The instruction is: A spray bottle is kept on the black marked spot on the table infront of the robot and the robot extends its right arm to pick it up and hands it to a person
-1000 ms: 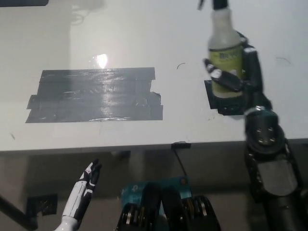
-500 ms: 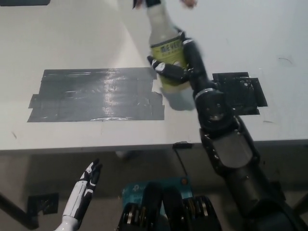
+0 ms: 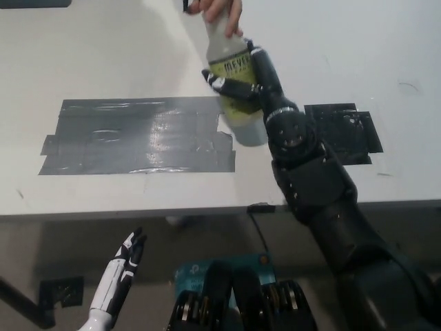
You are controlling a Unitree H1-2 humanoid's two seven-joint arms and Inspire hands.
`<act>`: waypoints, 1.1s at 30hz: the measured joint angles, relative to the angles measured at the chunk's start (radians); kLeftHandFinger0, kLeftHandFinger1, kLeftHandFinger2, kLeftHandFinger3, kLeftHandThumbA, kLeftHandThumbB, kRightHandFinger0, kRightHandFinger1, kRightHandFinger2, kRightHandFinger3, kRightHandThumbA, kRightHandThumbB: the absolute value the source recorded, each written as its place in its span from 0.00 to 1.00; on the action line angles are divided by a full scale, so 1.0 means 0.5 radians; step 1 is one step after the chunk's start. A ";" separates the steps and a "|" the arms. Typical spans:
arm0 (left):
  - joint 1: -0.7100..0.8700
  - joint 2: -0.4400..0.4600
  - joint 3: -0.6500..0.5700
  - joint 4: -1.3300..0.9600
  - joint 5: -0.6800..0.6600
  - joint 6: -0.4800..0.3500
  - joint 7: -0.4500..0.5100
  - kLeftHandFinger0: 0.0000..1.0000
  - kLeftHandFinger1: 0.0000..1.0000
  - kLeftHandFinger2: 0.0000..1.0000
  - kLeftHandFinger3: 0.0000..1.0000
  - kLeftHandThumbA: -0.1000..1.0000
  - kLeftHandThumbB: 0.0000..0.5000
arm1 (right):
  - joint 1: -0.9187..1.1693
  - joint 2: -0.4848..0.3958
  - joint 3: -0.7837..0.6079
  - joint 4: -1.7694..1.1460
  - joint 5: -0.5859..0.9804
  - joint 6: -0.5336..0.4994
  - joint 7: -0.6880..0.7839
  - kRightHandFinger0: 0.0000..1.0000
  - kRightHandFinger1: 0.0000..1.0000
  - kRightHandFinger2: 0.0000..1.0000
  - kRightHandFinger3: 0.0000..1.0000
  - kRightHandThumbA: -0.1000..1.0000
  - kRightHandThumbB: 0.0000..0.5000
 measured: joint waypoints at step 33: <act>-0.003 0.001 -0.004 0.028 -0.002 0.017 -0.004 1.00 1.00 1.00 1.00 1.00 1.00 | 1.304 -0.371 0.030 -1.844 0.103 0.061 0.407 1.00 1.00 1.00 1.00 0.94 0.85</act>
